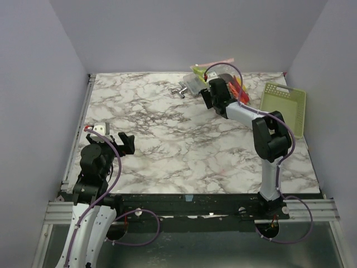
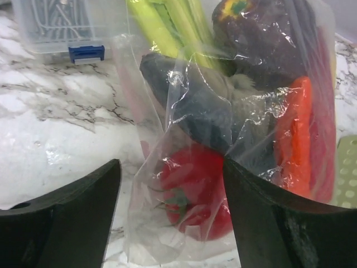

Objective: Open the zip-top bag and remove the fake food
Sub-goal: Move the zipper food storage bag to the center of the board.

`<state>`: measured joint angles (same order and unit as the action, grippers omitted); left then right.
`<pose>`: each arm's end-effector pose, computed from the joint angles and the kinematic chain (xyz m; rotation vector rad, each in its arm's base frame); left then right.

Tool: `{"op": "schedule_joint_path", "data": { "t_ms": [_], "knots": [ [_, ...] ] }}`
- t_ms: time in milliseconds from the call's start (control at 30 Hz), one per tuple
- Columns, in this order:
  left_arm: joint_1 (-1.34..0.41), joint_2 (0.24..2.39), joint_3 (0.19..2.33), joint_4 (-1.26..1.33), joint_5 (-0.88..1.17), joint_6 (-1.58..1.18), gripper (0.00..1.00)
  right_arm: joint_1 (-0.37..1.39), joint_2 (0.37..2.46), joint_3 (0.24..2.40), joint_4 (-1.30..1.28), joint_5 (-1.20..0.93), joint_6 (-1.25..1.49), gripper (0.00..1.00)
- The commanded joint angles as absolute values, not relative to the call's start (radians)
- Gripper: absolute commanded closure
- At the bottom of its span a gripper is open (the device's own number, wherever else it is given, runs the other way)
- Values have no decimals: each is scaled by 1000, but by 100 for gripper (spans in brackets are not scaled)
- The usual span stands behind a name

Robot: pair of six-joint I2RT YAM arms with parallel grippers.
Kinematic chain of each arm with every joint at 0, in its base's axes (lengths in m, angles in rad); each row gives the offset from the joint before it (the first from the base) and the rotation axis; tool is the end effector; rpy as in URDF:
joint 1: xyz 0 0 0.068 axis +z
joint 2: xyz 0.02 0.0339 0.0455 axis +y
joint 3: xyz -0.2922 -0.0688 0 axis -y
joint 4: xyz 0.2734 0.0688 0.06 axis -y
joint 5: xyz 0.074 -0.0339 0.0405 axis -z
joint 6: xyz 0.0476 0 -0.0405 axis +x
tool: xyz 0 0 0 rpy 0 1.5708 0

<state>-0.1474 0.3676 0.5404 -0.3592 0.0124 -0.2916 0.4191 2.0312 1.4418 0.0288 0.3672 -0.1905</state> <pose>0.1244 -0.0191 0.3021 -0.1184 1.7649 -0.3300 0.4735 0.1922 0.2102 -0.4223 2.0572 -0.2537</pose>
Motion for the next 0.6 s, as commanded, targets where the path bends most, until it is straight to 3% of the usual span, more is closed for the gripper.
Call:
{"op": "schedule_joint_path", "data": {
  "t_ms": [0,167,567],
  "knots": [
    [-140,369,559,-339,27,-281,2,422,2098,1499,85,472,-228,35],
    [-138,370,559,-339,28,-281,1,421,2096,1485,110,485,-241,66],
    [-139,361,560,-338,38,-284,1,418,2039,1450,105,429,-212,94]
  ]
}}
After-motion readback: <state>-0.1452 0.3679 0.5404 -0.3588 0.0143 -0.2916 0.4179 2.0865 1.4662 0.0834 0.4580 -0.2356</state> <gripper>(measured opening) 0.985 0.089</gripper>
